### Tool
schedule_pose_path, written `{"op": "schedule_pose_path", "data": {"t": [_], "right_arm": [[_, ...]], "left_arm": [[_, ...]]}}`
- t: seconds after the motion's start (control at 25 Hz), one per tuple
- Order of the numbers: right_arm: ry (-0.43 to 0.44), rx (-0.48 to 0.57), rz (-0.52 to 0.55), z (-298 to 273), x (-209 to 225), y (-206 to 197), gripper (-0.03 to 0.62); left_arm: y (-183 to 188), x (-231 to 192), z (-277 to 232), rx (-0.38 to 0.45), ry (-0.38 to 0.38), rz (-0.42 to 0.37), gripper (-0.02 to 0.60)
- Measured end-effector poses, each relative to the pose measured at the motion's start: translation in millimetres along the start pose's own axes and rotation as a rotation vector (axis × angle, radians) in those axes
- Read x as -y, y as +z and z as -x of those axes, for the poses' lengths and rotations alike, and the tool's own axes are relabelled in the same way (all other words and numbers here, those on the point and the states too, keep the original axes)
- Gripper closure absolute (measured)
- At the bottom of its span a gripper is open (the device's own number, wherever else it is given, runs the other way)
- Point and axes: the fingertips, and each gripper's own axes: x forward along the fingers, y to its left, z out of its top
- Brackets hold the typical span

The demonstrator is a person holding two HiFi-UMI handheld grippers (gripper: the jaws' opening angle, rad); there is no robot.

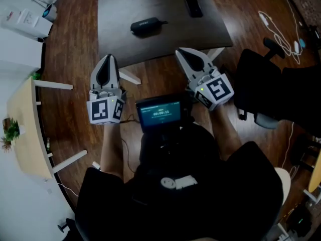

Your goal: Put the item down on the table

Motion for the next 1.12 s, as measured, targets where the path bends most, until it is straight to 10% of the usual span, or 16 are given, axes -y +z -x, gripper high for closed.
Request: {"op": "schedule_pose_path", "data": {"t": [0.44,1.12], "right_arm": [[-0.024,-0.012,0.019,30,-53,7,0.592],[-0.075,-0.024,0.149,154,-266,9,0.594]], "left_arm": [[31,16,56,0.045,-0.022,0.004,0.580],[53,55,297,0.067,-0.010,0.050,0.580]]}}
